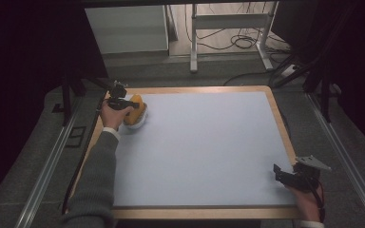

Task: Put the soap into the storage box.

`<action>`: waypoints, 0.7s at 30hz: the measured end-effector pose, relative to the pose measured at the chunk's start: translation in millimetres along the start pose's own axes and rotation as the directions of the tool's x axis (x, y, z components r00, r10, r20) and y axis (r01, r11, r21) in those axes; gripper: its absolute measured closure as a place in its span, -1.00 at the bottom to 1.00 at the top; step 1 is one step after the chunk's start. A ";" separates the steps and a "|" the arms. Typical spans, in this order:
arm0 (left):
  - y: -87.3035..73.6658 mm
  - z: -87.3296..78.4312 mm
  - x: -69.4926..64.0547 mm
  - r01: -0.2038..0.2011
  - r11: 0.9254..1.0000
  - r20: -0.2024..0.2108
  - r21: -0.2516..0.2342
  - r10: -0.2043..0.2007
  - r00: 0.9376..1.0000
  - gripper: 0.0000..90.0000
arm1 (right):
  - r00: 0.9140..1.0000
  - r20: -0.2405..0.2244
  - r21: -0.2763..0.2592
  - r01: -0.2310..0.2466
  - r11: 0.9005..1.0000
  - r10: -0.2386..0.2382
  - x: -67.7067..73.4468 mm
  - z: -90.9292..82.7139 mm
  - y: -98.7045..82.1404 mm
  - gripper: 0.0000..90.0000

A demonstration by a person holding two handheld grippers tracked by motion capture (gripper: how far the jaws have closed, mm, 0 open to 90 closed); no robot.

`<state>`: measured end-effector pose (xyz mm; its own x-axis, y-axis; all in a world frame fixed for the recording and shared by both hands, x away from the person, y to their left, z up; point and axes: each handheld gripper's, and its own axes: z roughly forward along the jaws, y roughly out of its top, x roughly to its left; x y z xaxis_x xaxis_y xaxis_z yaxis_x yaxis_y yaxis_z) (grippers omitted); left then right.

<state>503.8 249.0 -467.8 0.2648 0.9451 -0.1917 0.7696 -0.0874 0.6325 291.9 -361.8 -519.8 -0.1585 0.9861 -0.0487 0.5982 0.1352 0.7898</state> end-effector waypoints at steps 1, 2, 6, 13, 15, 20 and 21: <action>0.0 -0.8 -0.7 -0.009 1.000 -0.009 -0.006 0.009 1.000 0.31 | 1.000 0.002 0.000 0.001 1.000 -0.001 0.4 0.2 0.0 -0.83; -0.1 -1.7 -1.0 -0.021 1.000 -0.014 -0.006 0.021 1.000 0.27 | 1.000 0.002 0.001 0.000 1.000 0.000 0.6 0.2 0.0 -0.83; -1.7 -1.8 -0.3 -0.037 0.999 -0.019 0.018 0.037 0.999 0.18 | 1.000 0.001 0.001 0.000 1.000 0.000 0.6 0.1 -0.1 -0.83; -2.5 -1.0 0.8 -0.042 0.999 -0.027 0.026 0.043 0.999 -0.11 | 1.000 0.003 0.003 -0.001 1.000 0.001 0.4 0.4 -0.3 -0.83; -2.5 -1.2 1.1 -0.040 0.999 -0.025 0.027 0.041 0.999 -0.13 | 1.000 0.002 0.005 -0.001 1.000 0.001 0.3 0.7 -0.5 -0.83; -1.8 -4.1 2.4 -0.039 0.999 -0.029 0.028 0.040 0.999 -0.21 | 1.000 0.001 0.005 0.000 1.000 0.000 0.6 0.8 -0.5 -0.83; -1.7 -4.9 2.9 -0.041 0.999 -0.033 0.029 0.042 0.999 -0.23 | 1.000 0.001 0.005 0.000 1.000 0.000 0.6 0.9 -0.5 -0.83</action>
<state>500.5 253.4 -465.8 0.2777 0.9504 -0.1404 0.7747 -0.1351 0.6178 292.1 -361.2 -520.8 -0.1576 0.9863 -0.0495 0.6024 0.1357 0.7866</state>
